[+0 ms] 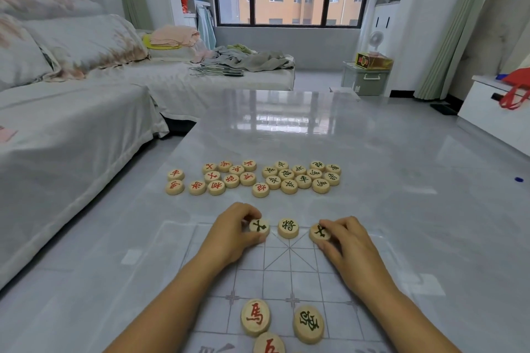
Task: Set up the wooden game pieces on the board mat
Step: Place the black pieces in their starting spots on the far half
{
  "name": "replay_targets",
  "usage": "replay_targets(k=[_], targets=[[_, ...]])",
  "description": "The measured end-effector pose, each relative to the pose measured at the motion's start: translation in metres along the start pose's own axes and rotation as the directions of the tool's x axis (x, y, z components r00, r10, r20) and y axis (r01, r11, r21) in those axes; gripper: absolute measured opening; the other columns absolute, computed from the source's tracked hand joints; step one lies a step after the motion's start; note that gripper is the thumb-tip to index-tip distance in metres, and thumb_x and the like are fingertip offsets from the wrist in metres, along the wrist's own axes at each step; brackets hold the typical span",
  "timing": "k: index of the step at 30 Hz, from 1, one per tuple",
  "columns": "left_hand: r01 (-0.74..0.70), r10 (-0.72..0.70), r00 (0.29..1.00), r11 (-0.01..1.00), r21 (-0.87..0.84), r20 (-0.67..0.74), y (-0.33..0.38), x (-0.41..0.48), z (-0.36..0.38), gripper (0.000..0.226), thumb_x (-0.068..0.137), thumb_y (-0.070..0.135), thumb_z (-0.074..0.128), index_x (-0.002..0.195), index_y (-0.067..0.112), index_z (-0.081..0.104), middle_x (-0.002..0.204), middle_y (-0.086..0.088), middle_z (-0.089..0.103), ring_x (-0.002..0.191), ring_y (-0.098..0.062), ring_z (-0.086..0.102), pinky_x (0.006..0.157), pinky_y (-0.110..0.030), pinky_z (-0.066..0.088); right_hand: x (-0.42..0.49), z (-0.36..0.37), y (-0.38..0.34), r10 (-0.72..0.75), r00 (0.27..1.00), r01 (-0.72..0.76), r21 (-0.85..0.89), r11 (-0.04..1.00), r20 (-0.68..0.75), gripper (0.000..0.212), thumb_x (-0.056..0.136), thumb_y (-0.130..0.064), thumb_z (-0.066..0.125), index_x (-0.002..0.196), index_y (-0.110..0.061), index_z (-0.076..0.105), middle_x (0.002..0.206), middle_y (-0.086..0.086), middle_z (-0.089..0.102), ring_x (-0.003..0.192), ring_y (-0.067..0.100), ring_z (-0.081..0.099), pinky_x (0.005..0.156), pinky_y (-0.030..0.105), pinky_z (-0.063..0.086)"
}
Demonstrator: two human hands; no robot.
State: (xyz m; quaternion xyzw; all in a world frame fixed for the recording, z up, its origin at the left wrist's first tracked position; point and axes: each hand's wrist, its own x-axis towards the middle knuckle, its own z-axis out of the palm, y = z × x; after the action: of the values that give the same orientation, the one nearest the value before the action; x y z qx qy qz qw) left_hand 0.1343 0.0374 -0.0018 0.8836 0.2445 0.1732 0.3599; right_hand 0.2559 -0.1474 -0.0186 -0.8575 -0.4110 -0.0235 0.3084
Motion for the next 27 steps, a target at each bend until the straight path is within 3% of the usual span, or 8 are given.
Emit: replay_targets(k=[4,6,8,10,14,20,24,27], targets=[[-0.055,0.055,0.998,0.998,-0.018,0.012,-0.004,0.001,0.003,0.039,0.078,0.017,0.069,0.115,0.021,0.057,0.118,0.006,0.05,0.102,-0.007,0.049,0.09,-0.013,0.041,0.001,-0.001,0.0,0.039,0.999,-0.037,0.073,0.997,-0.034,0.032,0.088,-0.034,0.056,0.117,-0.019,0.053,0.105,-0.007,0.047,0.097,0.007,0.046,0.079,0.017,0.037],[-0.004,0.006,1.0,0.996,0.092,-0.018,-0.006,0.002,0.005,0.053,0.075,0.029,0.072,0.123,0.025,0.05,0.12,0.004,0.046,0.106,-0.011,0.047,0.097,-0.025,0.039,0.001,0.0,0.0,0.035,0.999,-0.032,0.08,0.996,-0.042,0.029,0.088,-0.033,0.057,0.113,-0.019,0.054,0.103,-0.008,0.047,0.094,0.007,0.046,0.077,0.017,0.038],[0.084,-0.069,0.995,0.97,0.227,-0.069,-0.004,0.003,0.006,0.061,0.067,0.045,0.074,0.12,0.028,0.048,0.111,0.006,0.047,0.106,-0.015,0.047,0.096,-0.034,0.036,0.001,0.001,0.001,0.022,0.999,-0.018,0.078,0.997,-0.045,0.027,0.088,-0.031,0.057,0.112,-0.019,0.054,0.101,-0.008,0.047,0.093,0.007,0.045,0.076,0.016,0.037],[0.094,-0.072,0.994,0.955,0.281,-0.086,-0.001,0.005,0.007,0.056,0.066,0.051,0.072,0.112,0.027,0.051,0.099,0.008,0.046,0.103,-0.015,0.047,0.086,-0.032,0.032,0.001,0.001,0.001,0.006,0.999,-0.003,0.068,0.998,-0.048,0.026,0.088,-0.029,0.057,0.111,-0.018,0.055,0.1,-0.008,0.047,0.093,0.007,0.044,0.074,0.014,0.035],[0.027,-0.022,0.999,0.974,0.227,-0.025,-0.001,0.004,0.007,0.041,0.079,0.041,0.065,0.117,0.03,0.055,0.099,0.008,0.044,0.107,-0.015,0.043,0.086,-0.029,0.028,0.001,0.002,0.002,-0.022,0.999,0.023,0.046,0.999,-0.036,0.029,0.089,-0.026,0.055,0.118,-0.02,0.056,0.102,-0.011,0.046,0.095,0.006,0.042,0.076,0.013,0.033],[-0.026,0.02,0.999,0.986,0.162,0.037,-0.009,0.002,0.003,0.052,0.083,0.035,0.063,0.13,0.032,0.044,0.105,0.011,0.044,0.112,-0.015,0.041,0.088,-0.027,0.026,0.001,0.002,0.002,-0.032,0.999,0.032,0.017,0.999,0.008,0.038,0.093,-0.021,0.049,0.131,-0.022,0.049,0.123,-0.002,0.049,0.112,0.012,0.042,0.089,0.017,0.032],[-0.01,0.016,0.999,0.992,0.123,-0.051,-0.009,0.001,0.008,0.045,0.074,0.041,0.07,0.113,0.03,0.05,0.102,0.011,0.05,0.099,-0.01,0.043,0.09,-0.03,0.033,-0.002,0.001,0.001,-0.018,1.0,0.018,0.005,1.0,0.017,0.045,0.094,-0.023,0.048,0.138,-0.023,0.039,0.132,-0.005,0.043,0.121,0.011,0.037,0.097,0.019,0.032],[-0.032,0.041,0.996,0.993,0.114,-0.077,-0.012,0.002,0.01,0.033,0.077,0.038,0.068,0.106,0.029,0.055,0.1,0.01,0.052,0.097,-0.01,0.045,0.089,-0.032,0.036,-0.002,0.002,0.002,-0.047,0.999,0.047,0.002,0.999,-0.007,0.039,0.093,-0.019,0.05,0.132,-0.022,0.047,0.129,-0.005,0.047,0.117,0.011,0.041,0.092,0.016,0.031]])
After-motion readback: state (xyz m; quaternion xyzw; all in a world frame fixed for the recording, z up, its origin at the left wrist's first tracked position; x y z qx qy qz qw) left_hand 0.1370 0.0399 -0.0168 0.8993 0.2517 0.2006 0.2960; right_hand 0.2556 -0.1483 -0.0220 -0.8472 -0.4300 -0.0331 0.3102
